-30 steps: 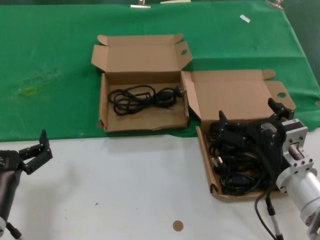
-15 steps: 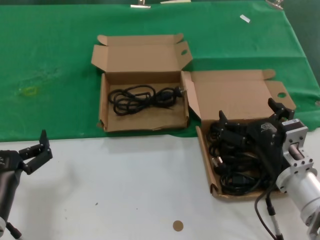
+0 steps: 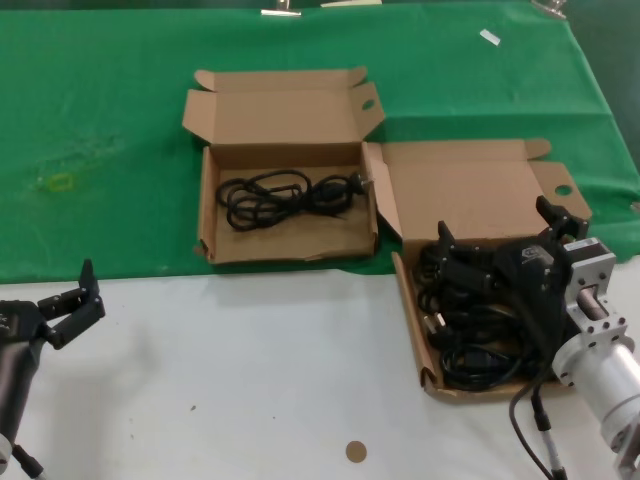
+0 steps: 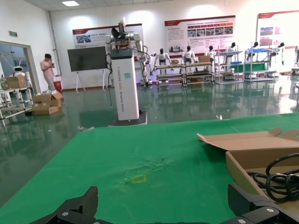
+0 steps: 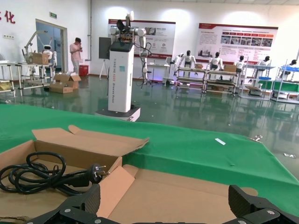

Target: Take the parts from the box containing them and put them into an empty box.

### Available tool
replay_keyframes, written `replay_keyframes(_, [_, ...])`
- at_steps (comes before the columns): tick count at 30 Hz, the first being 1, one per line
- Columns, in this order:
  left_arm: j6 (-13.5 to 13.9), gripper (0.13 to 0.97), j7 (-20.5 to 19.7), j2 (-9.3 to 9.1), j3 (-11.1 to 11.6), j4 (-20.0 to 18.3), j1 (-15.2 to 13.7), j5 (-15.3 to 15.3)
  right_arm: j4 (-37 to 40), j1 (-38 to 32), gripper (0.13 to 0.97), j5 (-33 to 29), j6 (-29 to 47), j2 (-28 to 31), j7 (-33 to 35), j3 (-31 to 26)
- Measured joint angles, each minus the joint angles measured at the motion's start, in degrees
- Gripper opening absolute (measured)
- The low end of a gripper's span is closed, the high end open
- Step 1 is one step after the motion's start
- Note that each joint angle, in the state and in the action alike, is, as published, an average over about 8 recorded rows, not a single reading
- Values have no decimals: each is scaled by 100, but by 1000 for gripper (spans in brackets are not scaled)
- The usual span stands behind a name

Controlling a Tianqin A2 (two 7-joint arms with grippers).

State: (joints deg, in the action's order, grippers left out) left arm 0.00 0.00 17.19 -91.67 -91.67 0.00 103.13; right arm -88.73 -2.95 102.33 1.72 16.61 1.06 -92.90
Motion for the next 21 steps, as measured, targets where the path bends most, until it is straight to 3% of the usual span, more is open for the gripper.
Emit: replay_keyframes(21, [0, 966, 0, 0, 0, 0, 0, 0, 0, 0, 966, 0, 0, 0, 0, 0])
